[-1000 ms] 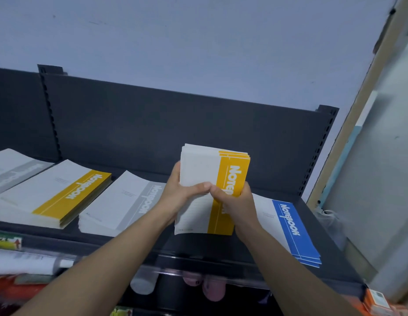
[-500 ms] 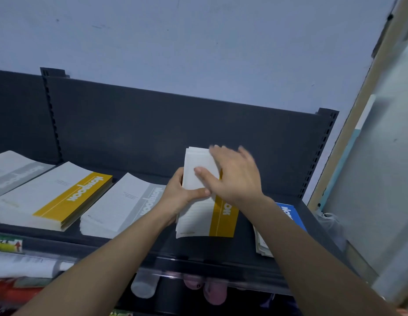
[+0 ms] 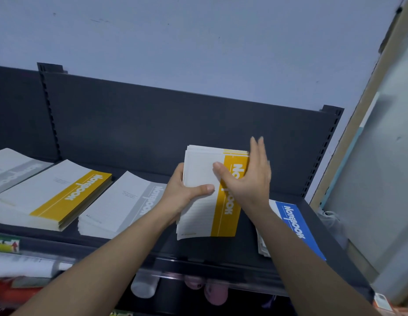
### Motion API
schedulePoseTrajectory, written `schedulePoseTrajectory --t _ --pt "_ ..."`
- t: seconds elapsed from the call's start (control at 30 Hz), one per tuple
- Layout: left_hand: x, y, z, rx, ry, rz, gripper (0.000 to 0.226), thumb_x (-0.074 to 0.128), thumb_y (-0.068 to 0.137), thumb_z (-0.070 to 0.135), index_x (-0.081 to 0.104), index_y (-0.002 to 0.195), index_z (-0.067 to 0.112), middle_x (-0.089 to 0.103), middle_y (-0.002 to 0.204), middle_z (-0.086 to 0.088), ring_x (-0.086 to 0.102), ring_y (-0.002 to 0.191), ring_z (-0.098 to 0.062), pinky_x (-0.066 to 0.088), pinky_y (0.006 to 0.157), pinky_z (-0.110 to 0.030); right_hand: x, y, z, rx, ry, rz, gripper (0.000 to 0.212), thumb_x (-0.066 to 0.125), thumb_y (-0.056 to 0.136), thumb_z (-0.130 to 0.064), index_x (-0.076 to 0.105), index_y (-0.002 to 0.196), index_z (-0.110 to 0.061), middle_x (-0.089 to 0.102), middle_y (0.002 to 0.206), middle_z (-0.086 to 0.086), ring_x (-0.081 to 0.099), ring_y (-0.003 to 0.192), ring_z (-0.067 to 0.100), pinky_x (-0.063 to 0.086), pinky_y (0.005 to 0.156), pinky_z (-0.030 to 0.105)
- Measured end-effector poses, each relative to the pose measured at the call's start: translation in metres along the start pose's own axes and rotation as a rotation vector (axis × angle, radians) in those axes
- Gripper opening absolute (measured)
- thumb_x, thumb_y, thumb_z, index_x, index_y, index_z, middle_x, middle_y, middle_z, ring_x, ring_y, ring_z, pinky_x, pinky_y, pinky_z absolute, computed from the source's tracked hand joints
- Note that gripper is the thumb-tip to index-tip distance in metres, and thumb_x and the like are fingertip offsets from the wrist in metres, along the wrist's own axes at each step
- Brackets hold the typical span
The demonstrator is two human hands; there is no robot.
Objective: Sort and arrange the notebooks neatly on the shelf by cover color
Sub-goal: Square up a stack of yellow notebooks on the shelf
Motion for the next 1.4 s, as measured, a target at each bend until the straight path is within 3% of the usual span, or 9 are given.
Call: schedulePoseTrajectory --t 0.17,0.53,0.7,0.77,0.83,0.93,1.1,1.27,1.4 --pt "0.007 0.002 0.008 0.076 0.049 -0.004 0.044 0.074 0.076 -0.007 0.054 0.108 0.016 0.065 0.095 0.003 0.064 0.085 -0.004 0.051 0.060 -0.011 0.017 0.009 -0.063 -0.453 -0.413 -0.240 0.088 0.034 0.077 -0.078 0.037 0.147 -0.024 0.027 0.158 -0.002 0.017 0.148 0.013 0.001 0.120 0.042" --pt "0.005 0.003 0.017 0.160 0.172 0.001 0.018 0.062 0.088 0.006 0.056 0.097 0.019 0.062 0.085 0.002 0.062 0.079 -0.006 0.053 0.062 -0.019 0.036 0.004 -0.078 -0.478 -0.284 -0.260 0.076 0.053 0.082 -0.065 0.048 0.139 -0.016 0.053 0.138 -0.002 0.045 0.130 0.015 0.021 0.114 0.034" --pt "-0.005 0.001 0.005 0.032 0.041 0.008 0.058 0.081 0.072 0.004 0.054 0.121 0.017 0.067 0.112 0.000 0.065 0.105 -0.016 0.056 0.083 -0.031 0.009 0.013 -0.040 -0.109 0.101 0.105 0.083 0.063 0.074 -0.064 0.041 0.142 -0.021 0.052 0.137 -0.002 0.044 0.129 0.016 0.035 0.109 0.040" --pt "-0.006 0.002 0.003 0.018 -0.003 0.003 0.057 0.078 0.074 0.003 0.054 0.124 0.017 0.068 0.114 -0.001 0.065 0.105 -0.018 0.057 0.080 -0.029 0.006 0.016 -0.006 0.290 0.354 0.032 0.102 0.074 0.067 -0.062 0.025 0.148 -0.025 0.038 0.150 0.000 0.037 0.137 0.019 0.036 0.110 0.045" --pt "-0.002 0.001 0.003 0.009 -0.045 -0.013 0.055 0.075 0.078 0.003 0.053 0.126 0.016 0.067 0.117 -0.003 0.065 0.106 -0.020 0.057 0.082 -0.031 0.019 0.009 0.016 0.550 0.681 -0.177 0.093 0.080 0.065 -0.054 0.039 0.140 -0.016 0.057 0.135 0.009 0.058 0.121 0.025 0.048 0.100 0.048" --pt "0.002 0.008 0.007 0.016 -0.103 0.006 0.057 0.076 0.077 0.001 0.052 0.127 0.016 0.068 0.116 -0.005 0.066 0.106 -0.025 0.057 0.085 -0.038 0.022 0.005 0.021 0.464 0.829 -0.182 0.047 0.080 0.074 -0.033 0.064 0.110 -0.007 0.074 0.100 0.009 0.072 0.092 0.027 0.057 0.084 0.047" --pt "-0.002 0.017 0.010 0.025 0.003 -0.179 0.077 0.084 0.064 0.013 0.048 0.133 0.013 0.066 0.122 -0.006 0.065 0.112 -0.023 0.055 0.092 -0.041 0.026 -0.005 0.025 0.369 0.796 -0.177 0.065 0.086 0.061 -0.039 0.059 0.114 -0.010 0.072 0.104 0.008 0.071 0.094 0.024 0.058 0.083 0.044" --pt "-0.001 0.013 -0.002 -0.015 -0.038 -0.163 0.076 0.083 0.062 0.012 0.052 0.131 0.012 0.068 0.120 -0.005 0.065 0.111 -0.020 0.055 0.090 -0.035 0.032 -0.016 0.035 0.401 0.827 -0.214 0.040 0.083 0.073 -0.023 0.066 0.108 -0.012 0.074 0.102 0.005 0.071 0.095 0.023 0.056 0.089 0.048" --pt "-0.002 0.012 -0.008 -0.053 -0.017 -0.170 0.080 0.085 0.060 0.013 0.050 0.132 0.014 0.067 0.121 -0.003 0.064 0.112 -0.019 0.056 0.087 -0.031 0.036 -0.019 0.040 0.404 0.781 -0.244 0.066 0.087 0.059 -0.039 0.061 0.115 -0.016 0.073 0.107 0.003 0.070 0.098 0.022 0.055 0.089 0.048"
Point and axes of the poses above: each hand's wrist, its own y-axis towards the middle knuckle, its own x-axis out of the palm, z = x × y, the point moved 4 cm from there along y, towards the middle knuckle
